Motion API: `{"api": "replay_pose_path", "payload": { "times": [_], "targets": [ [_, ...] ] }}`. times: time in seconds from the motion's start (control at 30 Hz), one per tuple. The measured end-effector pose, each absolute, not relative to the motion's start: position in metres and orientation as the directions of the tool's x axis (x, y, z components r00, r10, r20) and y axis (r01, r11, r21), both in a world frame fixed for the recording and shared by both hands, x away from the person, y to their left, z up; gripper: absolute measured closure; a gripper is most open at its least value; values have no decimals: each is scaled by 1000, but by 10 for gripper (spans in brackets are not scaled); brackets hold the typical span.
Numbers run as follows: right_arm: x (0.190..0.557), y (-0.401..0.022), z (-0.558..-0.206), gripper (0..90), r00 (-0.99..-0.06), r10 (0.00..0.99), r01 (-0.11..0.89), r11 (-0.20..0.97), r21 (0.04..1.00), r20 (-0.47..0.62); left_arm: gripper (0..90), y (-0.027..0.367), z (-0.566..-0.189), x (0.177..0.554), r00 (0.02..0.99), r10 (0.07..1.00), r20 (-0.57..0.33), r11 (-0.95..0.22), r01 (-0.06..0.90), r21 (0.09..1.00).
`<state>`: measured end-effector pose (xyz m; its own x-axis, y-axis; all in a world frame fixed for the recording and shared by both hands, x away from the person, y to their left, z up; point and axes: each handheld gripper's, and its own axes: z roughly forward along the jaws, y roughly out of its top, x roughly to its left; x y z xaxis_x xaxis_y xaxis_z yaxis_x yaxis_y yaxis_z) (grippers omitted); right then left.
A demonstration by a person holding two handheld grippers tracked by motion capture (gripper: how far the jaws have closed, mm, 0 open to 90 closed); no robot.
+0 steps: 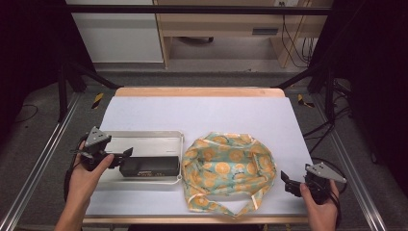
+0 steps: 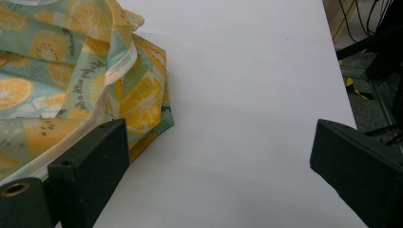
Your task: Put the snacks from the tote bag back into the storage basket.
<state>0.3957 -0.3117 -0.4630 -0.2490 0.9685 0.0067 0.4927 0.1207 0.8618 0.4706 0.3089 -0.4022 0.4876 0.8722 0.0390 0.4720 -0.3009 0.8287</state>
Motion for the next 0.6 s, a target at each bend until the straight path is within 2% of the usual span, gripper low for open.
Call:
{"api": "replay_pose_path", "payload": {
  "times": [0.37, 0.6],
  "targets": [
    [396, -312, -463, 66, -249, 968, 492, 118, 863, 9, 60, 340, -418, 464, 417, 909, 1, -236, 512, 826],
    [396, -309, -462, 65, -257, 966, 495, 121, 860, 12, 61, 351, -427, 457, 389, 921, 10, -230, 522, 821]
  ]
}}
